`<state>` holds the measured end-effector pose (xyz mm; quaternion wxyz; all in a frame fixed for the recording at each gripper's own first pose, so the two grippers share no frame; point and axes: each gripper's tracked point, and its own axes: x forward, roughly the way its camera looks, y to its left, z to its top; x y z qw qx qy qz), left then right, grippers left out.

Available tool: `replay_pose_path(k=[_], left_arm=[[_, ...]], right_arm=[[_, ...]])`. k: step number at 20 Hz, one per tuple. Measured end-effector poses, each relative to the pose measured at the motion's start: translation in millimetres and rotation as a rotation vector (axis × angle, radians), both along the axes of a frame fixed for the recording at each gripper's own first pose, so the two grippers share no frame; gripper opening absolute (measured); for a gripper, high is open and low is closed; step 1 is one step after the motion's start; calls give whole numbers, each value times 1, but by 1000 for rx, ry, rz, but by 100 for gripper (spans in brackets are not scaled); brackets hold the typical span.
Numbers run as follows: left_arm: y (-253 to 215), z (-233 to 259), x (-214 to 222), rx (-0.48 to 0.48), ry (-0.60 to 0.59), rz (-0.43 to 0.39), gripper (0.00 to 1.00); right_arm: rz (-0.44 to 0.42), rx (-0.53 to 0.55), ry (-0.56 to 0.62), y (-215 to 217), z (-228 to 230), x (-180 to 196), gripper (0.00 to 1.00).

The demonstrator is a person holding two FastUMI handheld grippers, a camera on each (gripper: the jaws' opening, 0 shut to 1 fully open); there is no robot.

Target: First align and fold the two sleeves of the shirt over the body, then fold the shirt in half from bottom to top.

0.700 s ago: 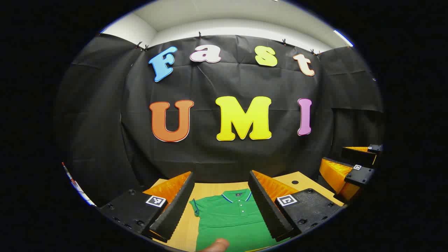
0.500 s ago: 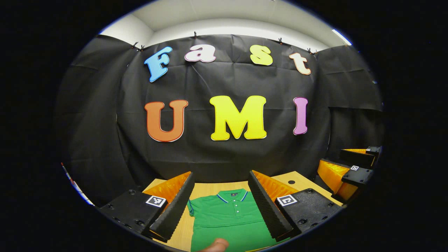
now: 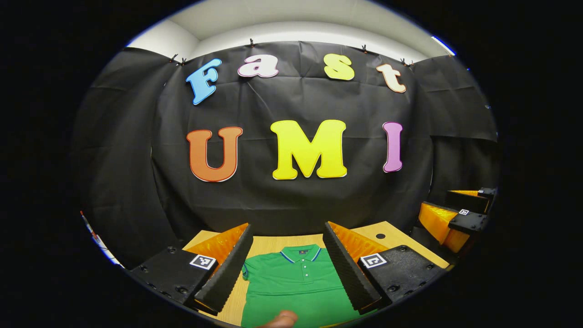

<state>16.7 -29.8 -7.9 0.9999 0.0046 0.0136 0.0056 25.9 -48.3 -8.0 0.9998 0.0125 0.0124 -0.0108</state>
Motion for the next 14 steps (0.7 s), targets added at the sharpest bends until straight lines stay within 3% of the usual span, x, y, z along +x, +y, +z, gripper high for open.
replay_pose_path(k=[7, 14], left_arm=[[-4, -11, 14, -14, 28, 4, 99], [-1, -24, 27, -1, 59, 13, 99]], right_arm=[[14, -3, 32, -2, -12, 24, 94], [6, -2, 126, -5, -62, 94, 94]])
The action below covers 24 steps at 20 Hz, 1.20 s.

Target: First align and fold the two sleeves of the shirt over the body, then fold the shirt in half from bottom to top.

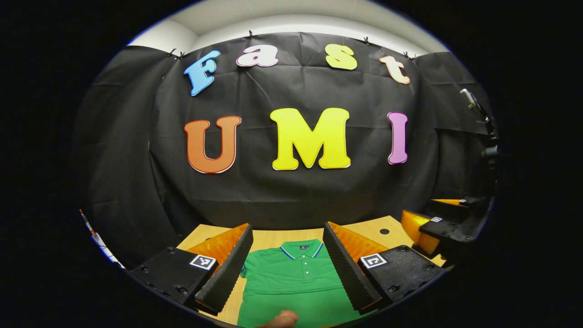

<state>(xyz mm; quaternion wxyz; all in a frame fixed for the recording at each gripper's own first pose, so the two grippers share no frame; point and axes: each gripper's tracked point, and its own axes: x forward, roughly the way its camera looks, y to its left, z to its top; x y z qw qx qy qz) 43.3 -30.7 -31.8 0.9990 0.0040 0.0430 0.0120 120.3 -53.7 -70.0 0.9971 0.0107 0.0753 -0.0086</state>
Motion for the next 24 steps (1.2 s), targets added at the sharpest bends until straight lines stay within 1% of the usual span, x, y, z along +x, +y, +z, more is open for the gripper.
replay_pose_path(k=[3, 4, 5, 6, 7, 8, 9, 10, 12, 13, 14, 15, 16, 17, 20, 22, 23, 24], left_arm=[[3, 3, 9, -4, -20, 10, 99], [5, 3, 11, -5, -24, 15, 99], [7, 3, 12, -5, -28, 26, 99], [11, 3, 14, -9, -37, 44, 99], [14, 6, 15, -13, -43, 59, 99], [15, 7, 17, -6, -50, 66, 99], [17, 8, 19, -1, -51, 77, 99], [18, 5, 20, -3, -45, 84, 99], [22, -2, 22, 1, -26, 109, 99], [23, -7, 22, 18, -14, 121, 99], [27, -10, 21, 40, -4, 139, 99], [29, -12, 21, 55, 4, 149, 99], [30, -13, 21, 59, 9, 154, 99], [30, -14, 22, 57, 11, 157, 99], [36, -20, 22, 65, 26, 182, 99], [42, -19, 22, 96, 28, 207, 99], [43, -21, 22, 104, 30, 211, 99], [43, -24, 23, 105, 37, 210, 99]], right_arm=[[-3, -14, 63, -5, -39, 40, 94], [-4, -21, 89, -7, -53, 54, 97], [-14, -28, 118, -12, -70, 67, 97], [-29, -26, 148, -18, -85, 79, 94], [-37, -21, 182, -23, -102, 92, 94], [-47, -12, 213, -26, -118, 104, 97], [-60, 0, 245, -31, -133, 115, 94], [-68, 15, 279, -35, -149, 124, 97], [-88, 43, 339, -42, -180, 144, 97], [-91, 50, 364, -43, -195, 154, 97], [-88, 49, 388, -43, -208, 163, 94], [-86, 45, 412, -43, -223, 170, 97], [-89, 43, 437, -43, -237, 177, 94], [-95, 41, 467, -44, -252, 183, 97], [-112, 54, 553, -44, -289, 190, 97], [-120, 79, 578, -44, -300, 193, 96], [-128, 83, 581, -44, -302, 195, 93], [-131, 86, 583, -46, -304, 196, 85]])
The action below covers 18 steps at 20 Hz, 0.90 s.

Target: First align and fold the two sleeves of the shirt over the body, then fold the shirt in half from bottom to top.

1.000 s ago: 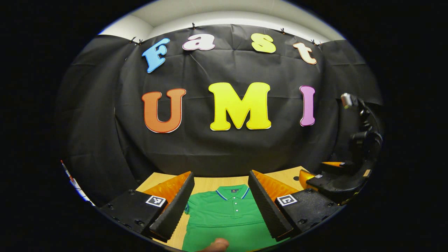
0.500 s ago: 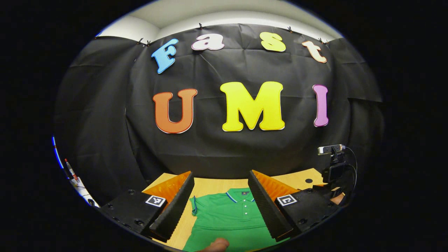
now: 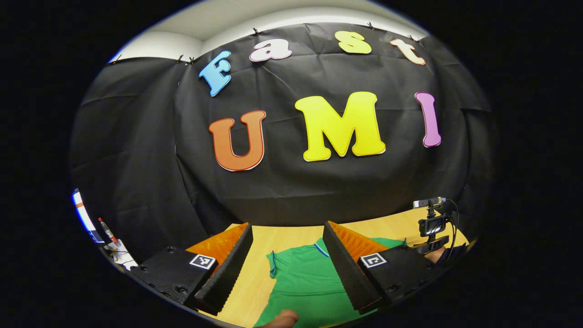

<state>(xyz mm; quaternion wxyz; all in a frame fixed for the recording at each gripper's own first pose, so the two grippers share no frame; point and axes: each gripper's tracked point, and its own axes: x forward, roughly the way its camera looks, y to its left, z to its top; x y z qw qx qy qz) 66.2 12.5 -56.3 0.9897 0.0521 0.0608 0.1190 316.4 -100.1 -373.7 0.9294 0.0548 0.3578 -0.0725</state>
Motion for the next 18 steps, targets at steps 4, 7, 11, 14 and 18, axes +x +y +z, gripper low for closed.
replay_pose_path(k=[4, 7, 11, 14, 18], left_arm=[[-1, -25, -2, -20, 55, 1, 99], [2, -30, -6, -12, 68, 5, 99], [10, -35, -13, -23, 80, 16, 99], [15, -38, -18, -28, 92, 26, 99], [19, -38, -27, -29, 95, 32, 99]], right_arm=[[3, 37, 11, 6, -5, 9, 71], [-30, 67, 14, 5, -7, 13, 51], [-32, 32, 21, 4, -7, 14, 51], [-36, 43, 24, 6, -8, 13, 26], [-28, 40, 22, 3, -7, 13, 14]])
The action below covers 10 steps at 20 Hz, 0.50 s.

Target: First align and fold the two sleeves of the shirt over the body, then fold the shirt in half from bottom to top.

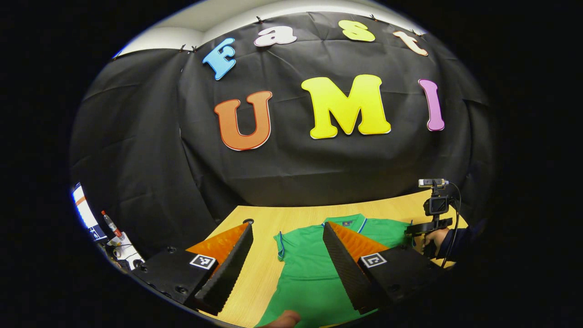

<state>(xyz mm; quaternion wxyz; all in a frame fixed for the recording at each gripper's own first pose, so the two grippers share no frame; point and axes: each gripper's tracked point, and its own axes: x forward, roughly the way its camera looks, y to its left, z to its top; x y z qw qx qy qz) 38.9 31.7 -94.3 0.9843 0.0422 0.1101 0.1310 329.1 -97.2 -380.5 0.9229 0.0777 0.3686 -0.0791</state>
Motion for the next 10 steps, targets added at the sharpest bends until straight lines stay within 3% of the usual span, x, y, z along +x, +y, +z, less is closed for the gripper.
replay_pose_path(k=[3, 7, 10], left_arm=[[3, 1, -8, 0, 0, 8, 99], [8, 3, -20, 0, 0, 23, 99], [10, 6, -28, -8, -4, 42, 99]], right_arm=[[6, -12, 5, -4, -3, -3, 18], [4, 2, -13, -11, 9, -4, 3], [34, 10, -39, -10, 19, -4, 6]])
